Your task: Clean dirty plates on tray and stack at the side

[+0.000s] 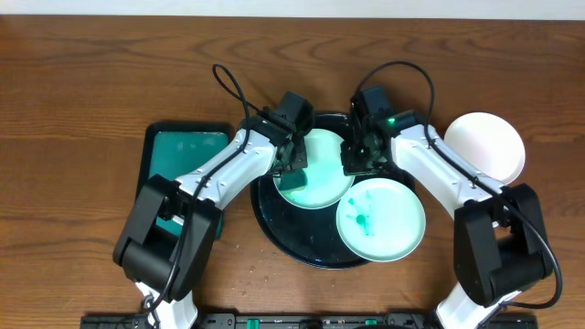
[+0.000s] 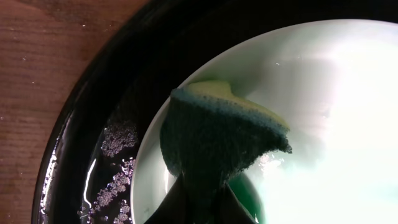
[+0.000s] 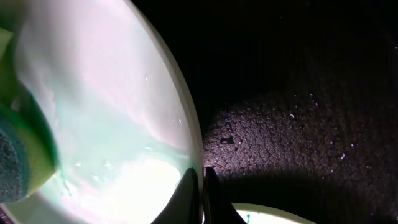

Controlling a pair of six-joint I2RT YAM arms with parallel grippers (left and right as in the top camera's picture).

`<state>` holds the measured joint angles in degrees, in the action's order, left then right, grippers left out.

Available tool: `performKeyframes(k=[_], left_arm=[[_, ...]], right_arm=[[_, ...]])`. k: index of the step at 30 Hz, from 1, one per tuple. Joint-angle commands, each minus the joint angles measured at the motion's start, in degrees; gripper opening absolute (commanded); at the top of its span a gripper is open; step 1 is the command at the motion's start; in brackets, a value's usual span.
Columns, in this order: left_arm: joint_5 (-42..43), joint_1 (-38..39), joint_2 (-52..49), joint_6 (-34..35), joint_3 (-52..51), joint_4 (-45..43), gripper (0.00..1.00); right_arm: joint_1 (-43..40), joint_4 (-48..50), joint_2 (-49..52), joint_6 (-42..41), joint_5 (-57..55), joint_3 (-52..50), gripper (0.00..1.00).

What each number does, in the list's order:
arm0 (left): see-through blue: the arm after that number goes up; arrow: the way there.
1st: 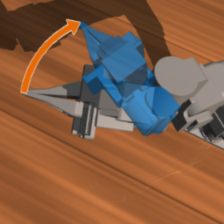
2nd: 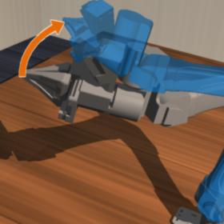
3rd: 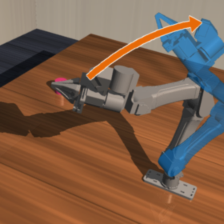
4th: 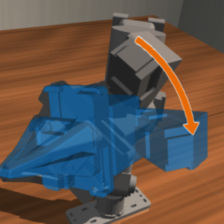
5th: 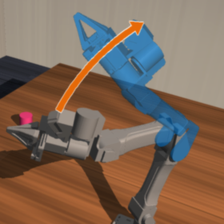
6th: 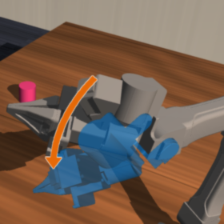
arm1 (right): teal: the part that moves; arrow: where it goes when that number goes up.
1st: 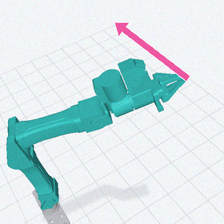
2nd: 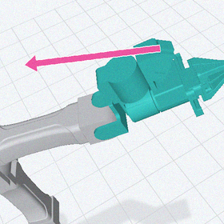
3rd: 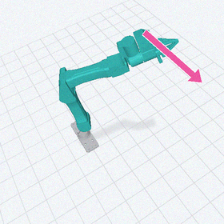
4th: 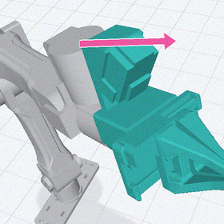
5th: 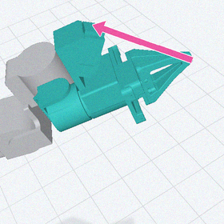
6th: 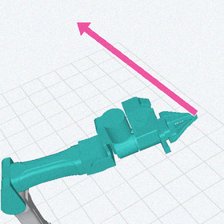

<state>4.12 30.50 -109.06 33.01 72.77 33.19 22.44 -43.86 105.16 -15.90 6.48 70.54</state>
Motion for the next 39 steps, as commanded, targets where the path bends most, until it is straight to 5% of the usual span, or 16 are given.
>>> performKeyframes(k=[1, 13, 29, 32, 39], left_arm=[[-2.01, -0.5, -3.52, 0.07, 0.22, 0.33, 0.07], [12.13, -0.5, -8.09, 0.02, 0.22, -1.05, 0.07], [26.77, 7.78, -9.2, 2.32, 0.22, -10.29, 0.07], [26.03, 8.15, -9.33, 2.56, 0.22, -11.21, 0.07], [3.08, 3.23, -9.33, 2.64, 0.22, -5.16, 0.07]], right_arm=[[1.99, -0.57, 0.02, 1.73, -3.21, -0.28, 0.01], [5.09, 1.25, 9.55, -2.51, -2.73, -0.39, 0.01], [5.09, 4.39, 10.03, -2.51, 0.24, -0.37, 0.01], [5.09, 4.42, 10.03, -2.51, 1.18, -0.37, 0.01], [5.09, 3.5, 10.03, -2.51, 1.6, -0.39, 0.01]])
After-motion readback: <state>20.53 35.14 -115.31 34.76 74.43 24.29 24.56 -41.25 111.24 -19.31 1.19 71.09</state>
